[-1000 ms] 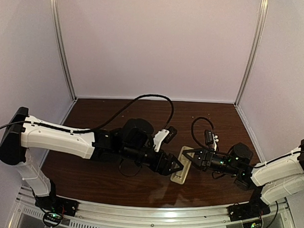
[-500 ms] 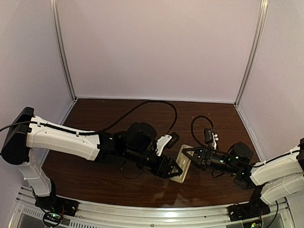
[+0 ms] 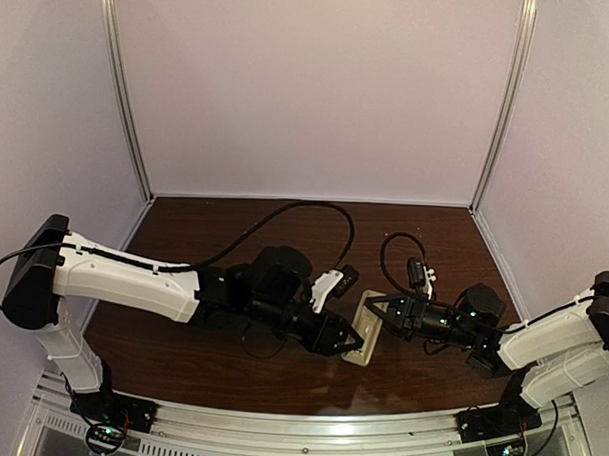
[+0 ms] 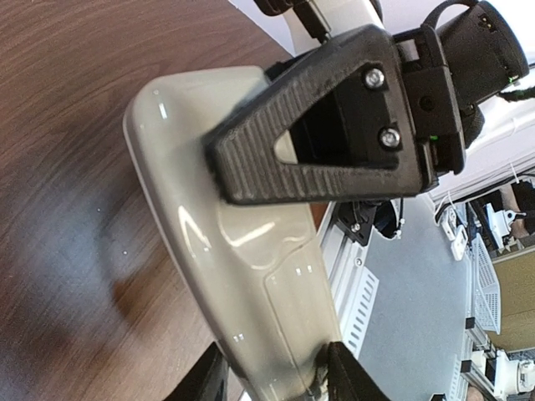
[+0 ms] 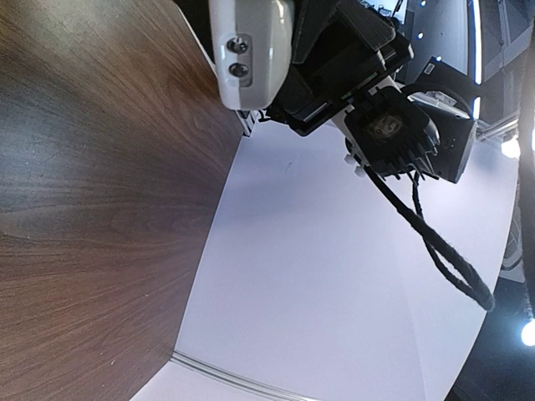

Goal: Load the batteries into the remote control
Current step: Press the battery cover on the remote control without the battery cover.

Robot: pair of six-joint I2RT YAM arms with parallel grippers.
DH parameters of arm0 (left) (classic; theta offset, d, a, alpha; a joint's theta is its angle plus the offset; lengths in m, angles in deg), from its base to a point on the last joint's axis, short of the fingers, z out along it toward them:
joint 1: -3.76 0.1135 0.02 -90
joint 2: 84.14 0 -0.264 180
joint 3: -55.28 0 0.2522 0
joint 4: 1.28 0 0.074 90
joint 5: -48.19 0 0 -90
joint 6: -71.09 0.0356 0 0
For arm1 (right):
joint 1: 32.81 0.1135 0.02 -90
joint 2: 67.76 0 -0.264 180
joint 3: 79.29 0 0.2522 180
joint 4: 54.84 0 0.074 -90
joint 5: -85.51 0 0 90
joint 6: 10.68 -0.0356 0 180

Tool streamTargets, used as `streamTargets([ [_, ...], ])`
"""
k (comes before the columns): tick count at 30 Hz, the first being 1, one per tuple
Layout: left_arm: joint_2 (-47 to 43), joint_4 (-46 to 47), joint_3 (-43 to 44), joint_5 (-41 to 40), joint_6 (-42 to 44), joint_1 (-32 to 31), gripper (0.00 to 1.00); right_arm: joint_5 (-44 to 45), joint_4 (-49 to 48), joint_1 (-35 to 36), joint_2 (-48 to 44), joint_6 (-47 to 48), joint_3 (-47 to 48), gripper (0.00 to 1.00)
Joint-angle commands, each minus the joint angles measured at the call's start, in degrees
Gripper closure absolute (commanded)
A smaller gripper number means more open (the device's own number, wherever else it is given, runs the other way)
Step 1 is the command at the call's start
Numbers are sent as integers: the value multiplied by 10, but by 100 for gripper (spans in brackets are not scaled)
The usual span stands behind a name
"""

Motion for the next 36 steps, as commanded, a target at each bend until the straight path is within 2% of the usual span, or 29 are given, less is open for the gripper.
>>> streamTargets([
  [1,22,-16,-27,-7,23,3,60,-10,-91,-8,-9,-45,19,100],
  [4,26,-15,-28,-1,32,0,61,-13,-85,-13,-12,-44,21,100],
  [12,56,-96,21,-25,72,-23,59,-17,-82,-21,-10,-49,27,100],
  [20,62,-107,22,-19,81,-25,60,-26,-70,-37,-29,-54,30,100],
  [27,81,-149,51,-30,116,-36,52,-32,-38,-42,-44,-47,42,100],
  [32,81,-157,53,-48,108,-37,49,-34,-33,-42,-41,-44,42,100],
  [36,46,-134,38,-73,90,-29,37,-32,1,-42,-48,-26,40,100],
])
